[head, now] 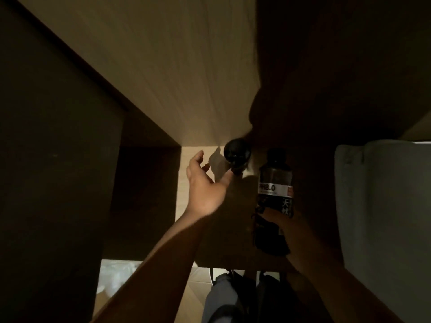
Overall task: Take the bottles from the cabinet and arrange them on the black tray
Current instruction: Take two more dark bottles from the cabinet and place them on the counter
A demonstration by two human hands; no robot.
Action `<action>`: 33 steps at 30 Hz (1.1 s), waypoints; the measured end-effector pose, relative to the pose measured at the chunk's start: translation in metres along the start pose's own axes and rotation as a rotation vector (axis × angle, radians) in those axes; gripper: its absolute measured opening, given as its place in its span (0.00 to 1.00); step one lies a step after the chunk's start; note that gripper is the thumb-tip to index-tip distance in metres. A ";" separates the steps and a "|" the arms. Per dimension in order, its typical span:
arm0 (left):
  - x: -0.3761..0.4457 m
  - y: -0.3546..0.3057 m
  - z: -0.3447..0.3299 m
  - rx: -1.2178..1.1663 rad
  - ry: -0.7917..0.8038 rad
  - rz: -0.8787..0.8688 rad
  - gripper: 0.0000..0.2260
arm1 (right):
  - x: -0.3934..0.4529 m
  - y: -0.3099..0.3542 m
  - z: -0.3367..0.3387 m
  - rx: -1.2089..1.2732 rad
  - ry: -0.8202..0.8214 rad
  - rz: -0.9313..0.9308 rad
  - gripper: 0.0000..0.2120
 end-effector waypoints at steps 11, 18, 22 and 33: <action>0.046 0.039 -0.058 -0.069 0.035 -0.005 0.40 | 0.004 -0.011 0.044 0.277 -0.027 -0.037 0.24; 0.047 0.037 -0.040 -0.035 0.197 -0.043 0.30 | 0.004 -0.005 0.039 0.248 -0.009 -0.093 0.26; 0.013 0.025 -0.026 -0.247 0.100 0.076 0.19 | -0.001 0.005 0.031 0.260 0.035 -0.094 0.25; -0.081 -0.063 0.022 -0.721 0.005 0.153 0.23 | -0.070 0.073 0.001 0.175 0.210 -0.094 0.39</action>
Point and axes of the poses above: each hand's wrist, its own x-axis towards the middle knuckle, its own z-axis out of the back of the hand, y = z × x, the point moved 1 cm from there along x, towards the middle knuckle, and after that the axes turned 7 degrees about -z, right-handed, at the moved point
